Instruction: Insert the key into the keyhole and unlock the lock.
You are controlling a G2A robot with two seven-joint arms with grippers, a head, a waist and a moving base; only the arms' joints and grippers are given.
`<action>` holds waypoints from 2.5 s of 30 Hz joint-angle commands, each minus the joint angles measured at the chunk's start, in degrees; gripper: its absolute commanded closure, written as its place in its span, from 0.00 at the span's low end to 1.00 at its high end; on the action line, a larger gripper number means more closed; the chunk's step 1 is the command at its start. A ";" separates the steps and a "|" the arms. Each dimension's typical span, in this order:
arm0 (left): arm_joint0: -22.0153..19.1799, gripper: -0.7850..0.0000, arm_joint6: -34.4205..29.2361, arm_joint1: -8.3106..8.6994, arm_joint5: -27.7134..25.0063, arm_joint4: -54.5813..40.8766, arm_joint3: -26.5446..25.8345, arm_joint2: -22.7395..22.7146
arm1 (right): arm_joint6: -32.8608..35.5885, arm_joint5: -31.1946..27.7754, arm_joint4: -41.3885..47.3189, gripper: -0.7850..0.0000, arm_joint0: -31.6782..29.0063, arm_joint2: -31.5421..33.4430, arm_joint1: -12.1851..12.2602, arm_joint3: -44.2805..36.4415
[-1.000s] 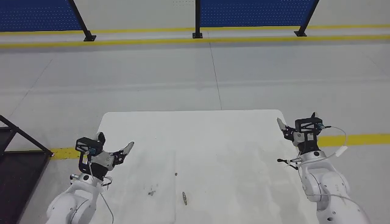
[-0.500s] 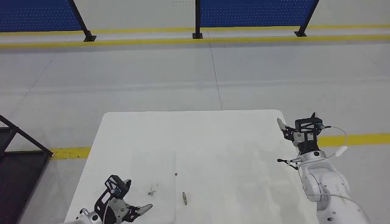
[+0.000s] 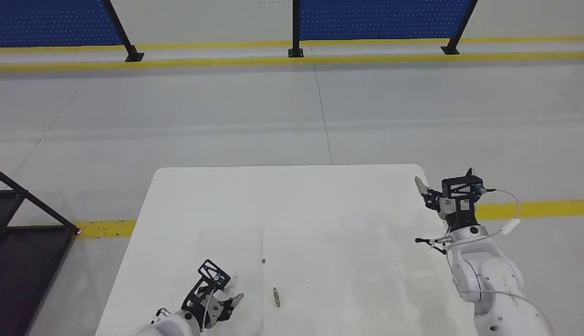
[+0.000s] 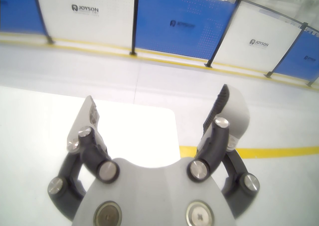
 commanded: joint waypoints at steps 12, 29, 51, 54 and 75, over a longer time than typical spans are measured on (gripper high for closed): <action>-0.63 0.69 2.40 -0.11 4.71 2.85 1.89 1.90 | 0.00 0.00 0.00 0.00 0.00 0.00 0.00 0.00; -0.99 0.70 2.27 0.07 5.48 3.77 2.18 2.58 | 0.00 0.00 0.00 0.00 0.00 0.00 0.00 0.00; -1.22 1.00 3.08 0.39 5.47 3.47 1.98 2.33 | 0.00 0.00 0.00 0.00 0.00 0.00 0.00 0.00; -0.81 1.00 3.73 0.46 5.71 3.11 1.45 1.77 | 0.00 0.00 0.00 0.00 0.00 0.00 0.00 0.00; 8.30 1.00 40.62 2.63 -40.67 -29.46 10.88 -19.49 | 0.00 0.00 0.00 0.00 0.00 0.00 0.00 0.00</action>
